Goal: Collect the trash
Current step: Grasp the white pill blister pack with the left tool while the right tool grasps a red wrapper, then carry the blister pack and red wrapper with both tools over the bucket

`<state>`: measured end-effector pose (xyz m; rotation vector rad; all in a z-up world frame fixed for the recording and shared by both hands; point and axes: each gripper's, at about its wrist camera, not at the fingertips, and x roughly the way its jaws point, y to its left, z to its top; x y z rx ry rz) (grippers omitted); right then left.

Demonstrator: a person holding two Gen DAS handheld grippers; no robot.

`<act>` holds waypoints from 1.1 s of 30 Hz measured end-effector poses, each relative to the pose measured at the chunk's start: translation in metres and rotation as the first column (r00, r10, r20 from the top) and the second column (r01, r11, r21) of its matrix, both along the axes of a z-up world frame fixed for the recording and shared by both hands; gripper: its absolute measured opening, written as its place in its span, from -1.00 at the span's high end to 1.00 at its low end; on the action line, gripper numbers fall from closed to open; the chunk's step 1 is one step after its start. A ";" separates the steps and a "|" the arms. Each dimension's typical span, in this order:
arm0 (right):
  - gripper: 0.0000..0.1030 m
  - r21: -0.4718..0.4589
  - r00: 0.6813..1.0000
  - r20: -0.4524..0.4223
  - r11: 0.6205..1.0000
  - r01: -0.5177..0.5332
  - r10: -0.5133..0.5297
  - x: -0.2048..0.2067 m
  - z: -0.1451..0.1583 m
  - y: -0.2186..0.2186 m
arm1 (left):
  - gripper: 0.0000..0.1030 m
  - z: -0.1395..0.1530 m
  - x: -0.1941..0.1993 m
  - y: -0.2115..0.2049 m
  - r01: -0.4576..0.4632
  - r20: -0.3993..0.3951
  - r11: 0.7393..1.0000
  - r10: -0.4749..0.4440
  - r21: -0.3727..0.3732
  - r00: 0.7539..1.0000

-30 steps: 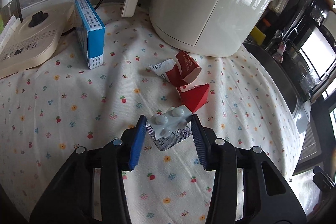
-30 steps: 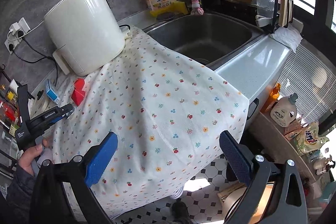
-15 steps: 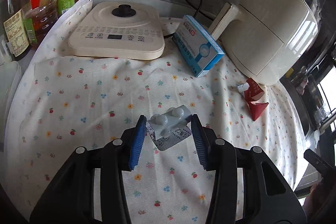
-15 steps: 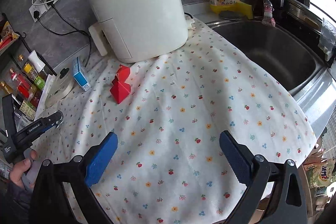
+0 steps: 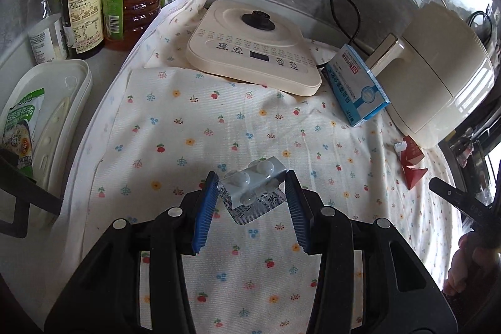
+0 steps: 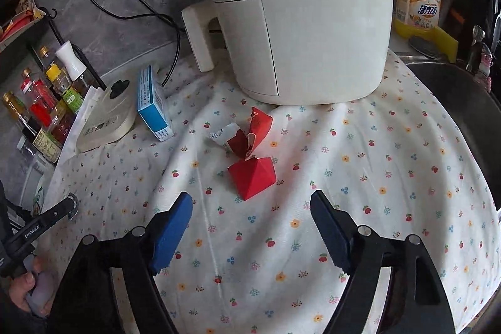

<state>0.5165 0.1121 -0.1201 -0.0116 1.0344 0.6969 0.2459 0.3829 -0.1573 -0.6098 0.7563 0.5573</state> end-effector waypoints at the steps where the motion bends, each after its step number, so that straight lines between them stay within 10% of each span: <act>1: -0.40 -0.007 1.000 -0.004 1.000 -0.005 0.005 0.003 -0.004 0.005 | 0.15 0.000 0.000 -0.001 0.001 0.003 1.000 -0.001 -0.001 1.000; 4: -0.28 -0.037 1.000 -0.010 0.999 -0.020 0.020 0.012 -0.015 0.020 | 0.15 -0.002 -0.001 -0.003 0.001 0.008 1.000 0.000 -0.008 1.000; 7: 0.42 -0.069 0.998 -0.027 0.996 -0.055 0.053 0.019 -0.028 0.031 | 0.15 -0.003 -0.003 -0.005 -0.003 0.012 1.000 0.003 -0.013 1.000; 9: 0.53 -0.071 0.998 -0.027 0.996 -0.052 0.050 0.021 -0.028 0.030 | 0.15 -0.002 -0.006 -0.007 -0.006 0.015 1.000 0.007 -0.010 1.000; 33: 0.56 0.063 1.000 0.013 0.998 0.002 -0.003 -0.066 0.029 -0.133 | 0.15 0.026 0.004 -0.147 0.168 0.041 0.986 -0.169 0.013 0.985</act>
